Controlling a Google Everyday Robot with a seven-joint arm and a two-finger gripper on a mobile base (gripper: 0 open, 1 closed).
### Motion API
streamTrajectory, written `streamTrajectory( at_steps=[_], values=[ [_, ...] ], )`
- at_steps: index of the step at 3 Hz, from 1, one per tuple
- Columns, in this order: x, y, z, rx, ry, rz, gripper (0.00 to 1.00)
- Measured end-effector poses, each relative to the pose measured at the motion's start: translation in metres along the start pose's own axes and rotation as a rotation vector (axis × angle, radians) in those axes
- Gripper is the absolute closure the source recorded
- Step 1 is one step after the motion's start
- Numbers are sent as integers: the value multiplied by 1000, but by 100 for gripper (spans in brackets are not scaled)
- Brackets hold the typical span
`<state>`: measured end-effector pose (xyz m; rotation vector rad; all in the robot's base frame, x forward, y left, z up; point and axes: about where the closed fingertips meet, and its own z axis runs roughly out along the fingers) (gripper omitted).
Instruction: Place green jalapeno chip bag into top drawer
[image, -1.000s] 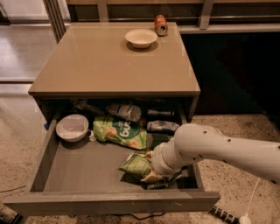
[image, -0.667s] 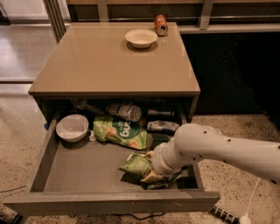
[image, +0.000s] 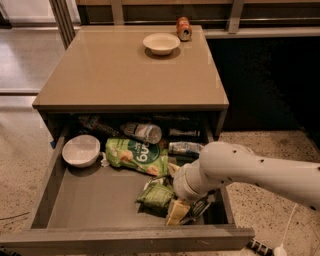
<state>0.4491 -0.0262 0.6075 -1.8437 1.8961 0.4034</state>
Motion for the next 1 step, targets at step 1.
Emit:
streamTrajectory(
  at_steps=[1],
  values=[
    [0, 0, 0, 0, 0, 0, 0]
  ],
)
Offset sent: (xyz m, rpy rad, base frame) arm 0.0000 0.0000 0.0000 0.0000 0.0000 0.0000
